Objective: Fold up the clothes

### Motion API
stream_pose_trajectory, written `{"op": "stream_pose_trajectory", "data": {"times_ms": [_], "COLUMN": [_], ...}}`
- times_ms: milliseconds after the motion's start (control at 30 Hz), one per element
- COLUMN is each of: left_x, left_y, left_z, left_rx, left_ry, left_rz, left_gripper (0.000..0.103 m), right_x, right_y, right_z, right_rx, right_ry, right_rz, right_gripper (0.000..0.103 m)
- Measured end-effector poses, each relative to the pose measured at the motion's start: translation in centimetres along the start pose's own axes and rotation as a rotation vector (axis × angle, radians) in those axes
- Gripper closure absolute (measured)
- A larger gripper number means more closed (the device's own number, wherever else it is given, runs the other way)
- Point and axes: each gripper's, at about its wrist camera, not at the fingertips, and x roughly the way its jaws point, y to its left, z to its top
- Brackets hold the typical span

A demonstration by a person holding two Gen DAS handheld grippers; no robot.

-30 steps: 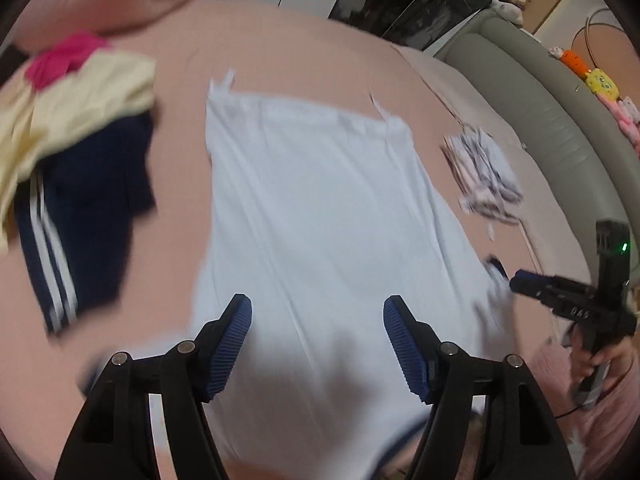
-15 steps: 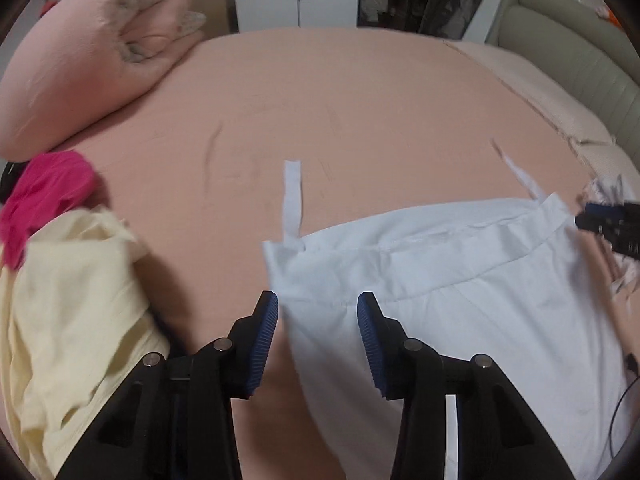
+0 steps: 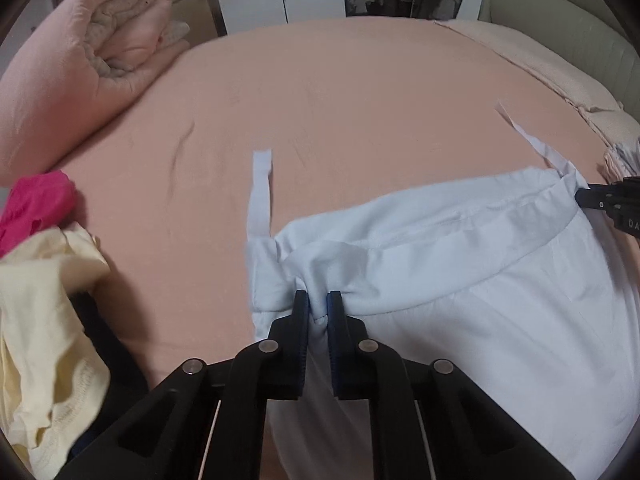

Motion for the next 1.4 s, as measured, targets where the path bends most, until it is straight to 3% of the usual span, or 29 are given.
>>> {"op": "stream_pose_trajectory", "data": {"times_ms": [200,300,433,467,533,567,633,667,700,733,800,867,933,967,1000,1033,1133,1233,1267,1367,1400], "left_x": [-2.5,-0.5,3.6,4.1,3.0,2.0,0.0,-0.3,-0.6,-0.6,0.5,2.0,3.4,3.8,4.0,3.7,1.6,1.0,2.0,5.9,6.2], "left_y": [1.5,0.9,0.2,0.3,1.8,2.8,4.9,5.7,6.5,7.1,7.4,6.7,5.6,4.9,4.1,3.2,1.4,1.5,1.8,3.8,4.3], "left_z": [2.0,2.5,3.1,3.3,3.5,3.6,3.3,3.3,3.2,3.2,3.3,3.1,3.0,3.1,3.1,3.3,3.9,4.6,4.7,4.6,4.7], "left_rx": [-0.057,-0.04,-0.015,-0.011,-0.091,-0.15,-0.232,-0.253,-0.273,-0.283,-0.266,-0.231,-0.185,-0.153,-0.116,-0.073,0.003,0.03,0.03,-0.023,-0.048], "left_ry": [-0.109,-0.085,-0.02,-0.012,-0.041,-0.064,-0.122,-0.123,-0.124,-0.114,-0.059,0.004,0.053,0.072,0.074,0.048,-0.042,-0.083,-0.051,0.107,0.122], "left_rz": [-0.01,0.01,0.047,0.049,-0.003,-0.04,-0.056,-0.048,-0.04,-0.043,-0.08,-0.098,-0.108,-0.081,-0.055,-0.033,0.014,0.102,0.136,0.161,0.154], "left_gripper": [0.096,0.096,0.092,0.091,0.091,0.091,0.075,0.045,0.027,0.027,0.027,0.029,0.063,0.09,0.093,0.096,0.097,0.098,0.098,0.097,0.097], "right_x": [-2.7,-2.7,2.9,4.7,4.2,4.1,2.4,1.5,0.7,-0.2,-0.1,0.5,2.6,3.4,4.2,4.9,5.0,3.7,3.3,5.2,5.8], "right_y": [-1.2,-1.8,-2.8,-2.5,-1.4,-1.2,-2.1,-2.6,-3.1,-3.5,-3.9,-4.3,-4.4,-3.9,-3.4,-3.0,0.1,-1.0,-1.8,-4.4,-5.3], "right_z": [1.4,2.1,2.6,2.6,3.4,3.8,4.0,4.1,4.2,4.3,4.6,4.5,5.3,5.3,5.3,5.3,5.1,5.3,5.4,5.0,4.9], "right_rx": [0.079,0.11,0.198,0.181,0.094,0.078,0.13,0.157,0.183,0.209,0.21,0.206,0.194,0.162,0.129,0.096,-0.096,-0.025,0.014,0.127,0.165], "right_ry": [-0.16,-0.204,-0.073,0.01,-0.034,-0.003,-0.055,-0.082,-0.108,-0.133,-0.134,-0.117,-0.064,-0.037,-0.01,0.017,-0.036,-0.125,-0.15,-0.034,0.004], "right_rz": [0.016,0.007,-0.009,-0.003,-0.041,-0.017,0.016,0.033,0.049,0.065,0.01,-0.036,-0.013,0.002,0.017,0.031,-0.106,-0.169,-0.186,-0.176,-0.173], "right_gripper": [0.097,0.097,0.095,0.095,0.085,0.082,0.081,0.081,0.08,0.072,0.058,0.058,0.058,0.058,0.069,0.099,0.103,0.103,0.103,0.103,0.103]}}
